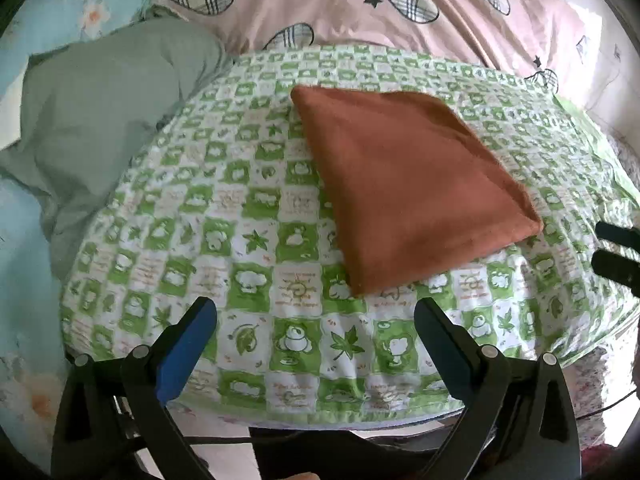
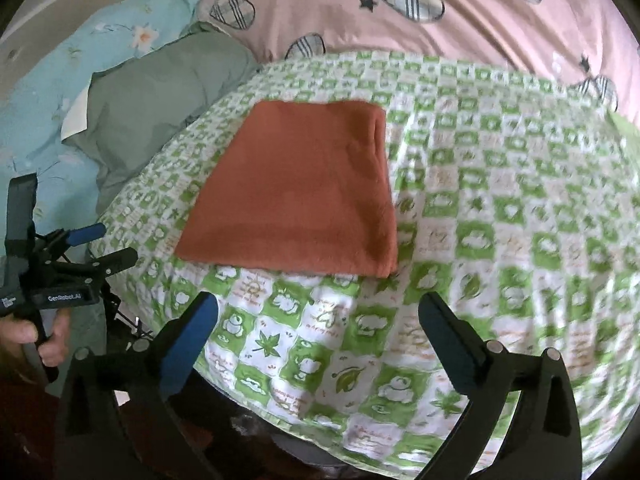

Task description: Fold small clothes

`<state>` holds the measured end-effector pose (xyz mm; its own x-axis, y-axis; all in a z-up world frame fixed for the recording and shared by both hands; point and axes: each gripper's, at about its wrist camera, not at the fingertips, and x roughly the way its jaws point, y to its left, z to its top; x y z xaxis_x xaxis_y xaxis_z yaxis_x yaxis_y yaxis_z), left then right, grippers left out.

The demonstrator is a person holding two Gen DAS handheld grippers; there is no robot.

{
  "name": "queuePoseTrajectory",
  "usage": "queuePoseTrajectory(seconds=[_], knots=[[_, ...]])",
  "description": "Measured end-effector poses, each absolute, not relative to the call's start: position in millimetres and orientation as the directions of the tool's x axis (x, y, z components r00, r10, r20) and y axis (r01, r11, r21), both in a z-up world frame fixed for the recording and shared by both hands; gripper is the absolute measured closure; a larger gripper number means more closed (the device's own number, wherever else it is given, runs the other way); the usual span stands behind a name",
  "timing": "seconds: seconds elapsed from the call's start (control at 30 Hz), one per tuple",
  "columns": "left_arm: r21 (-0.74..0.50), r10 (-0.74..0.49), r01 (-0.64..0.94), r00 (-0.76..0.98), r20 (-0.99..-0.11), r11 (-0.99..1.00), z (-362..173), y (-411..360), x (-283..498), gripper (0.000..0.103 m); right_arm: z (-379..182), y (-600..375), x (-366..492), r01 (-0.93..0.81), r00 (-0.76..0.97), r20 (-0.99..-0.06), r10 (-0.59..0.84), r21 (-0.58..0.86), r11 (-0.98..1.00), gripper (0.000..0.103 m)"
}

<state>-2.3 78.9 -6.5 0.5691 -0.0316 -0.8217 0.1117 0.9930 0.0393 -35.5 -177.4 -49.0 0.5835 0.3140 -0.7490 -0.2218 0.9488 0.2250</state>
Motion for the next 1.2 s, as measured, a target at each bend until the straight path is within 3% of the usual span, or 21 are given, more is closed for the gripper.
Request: queuePoseTrajectory(seconds=[0.33, 1.2], knots=[[0.064, -0.002, 0.095, 0.573, -0.82, 0.993, -19.6, 76.8, 19.2, 0.004, -75.1, -172.0, -16.1, -0.203, 0.546, -0.777, 0.313, 0.24, 0.949, 0.003], [0.115, 0.031, 0.099, 0.609, -0.793, 0.988, -3.7, 57.5, 41.8, 0.004, -61.7, -158.3, 23.5, -0.256, 0.568, -0.756, 0.326, 0.214, 0.943, 0.003]])
